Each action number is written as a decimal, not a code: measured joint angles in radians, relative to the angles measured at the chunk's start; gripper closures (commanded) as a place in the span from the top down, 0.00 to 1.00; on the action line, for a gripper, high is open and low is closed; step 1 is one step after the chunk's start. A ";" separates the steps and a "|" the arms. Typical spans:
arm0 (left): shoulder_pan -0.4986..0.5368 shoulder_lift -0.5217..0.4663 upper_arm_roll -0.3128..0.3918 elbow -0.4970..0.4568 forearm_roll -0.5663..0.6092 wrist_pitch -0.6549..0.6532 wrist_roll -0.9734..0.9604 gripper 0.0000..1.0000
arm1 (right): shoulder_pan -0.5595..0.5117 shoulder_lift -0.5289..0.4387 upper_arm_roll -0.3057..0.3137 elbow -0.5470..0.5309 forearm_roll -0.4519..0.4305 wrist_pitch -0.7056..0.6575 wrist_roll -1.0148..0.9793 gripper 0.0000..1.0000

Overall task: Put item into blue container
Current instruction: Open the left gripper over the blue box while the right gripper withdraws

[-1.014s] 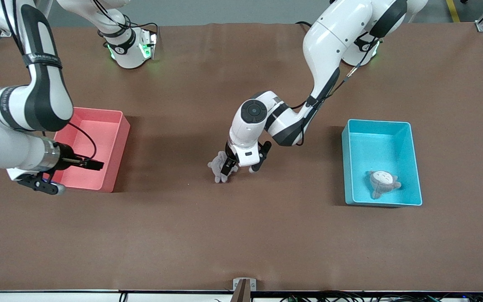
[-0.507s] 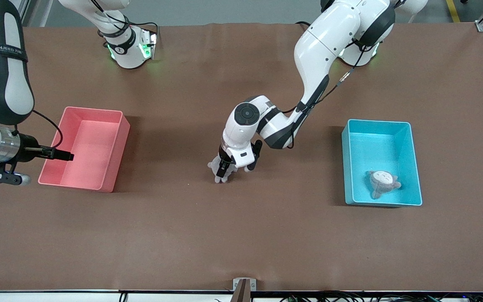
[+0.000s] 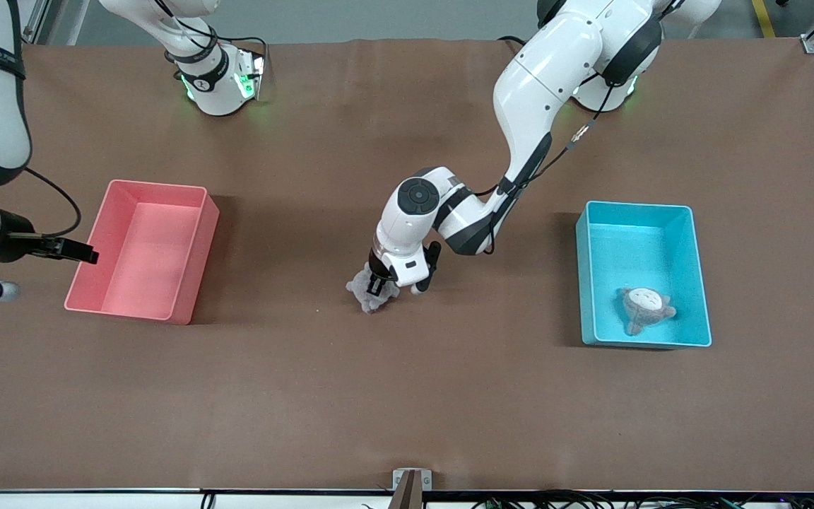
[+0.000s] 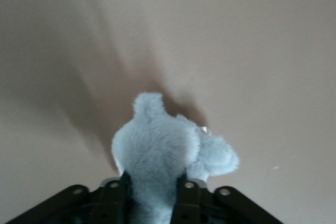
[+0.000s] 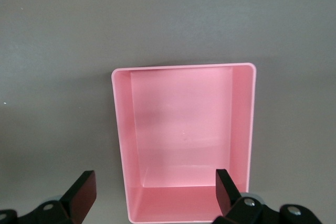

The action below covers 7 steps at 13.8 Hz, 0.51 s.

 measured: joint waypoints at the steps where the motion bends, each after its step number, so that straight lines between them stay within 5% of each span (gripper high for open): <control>1: 0.003 -0.015 0.024 0.007 0.021 -0.009 0.005 0.00 | -0.005 0.000 0.000 0.015 0.000 -0.008 -0.002 1.00; 7: 0.224 -0.241 0.056 -0.004 0.072 -0.269 0.414 0.00 | -0.007 0.006 0.005 0.100 -0.002 -0.062 -0.002 1.00</control>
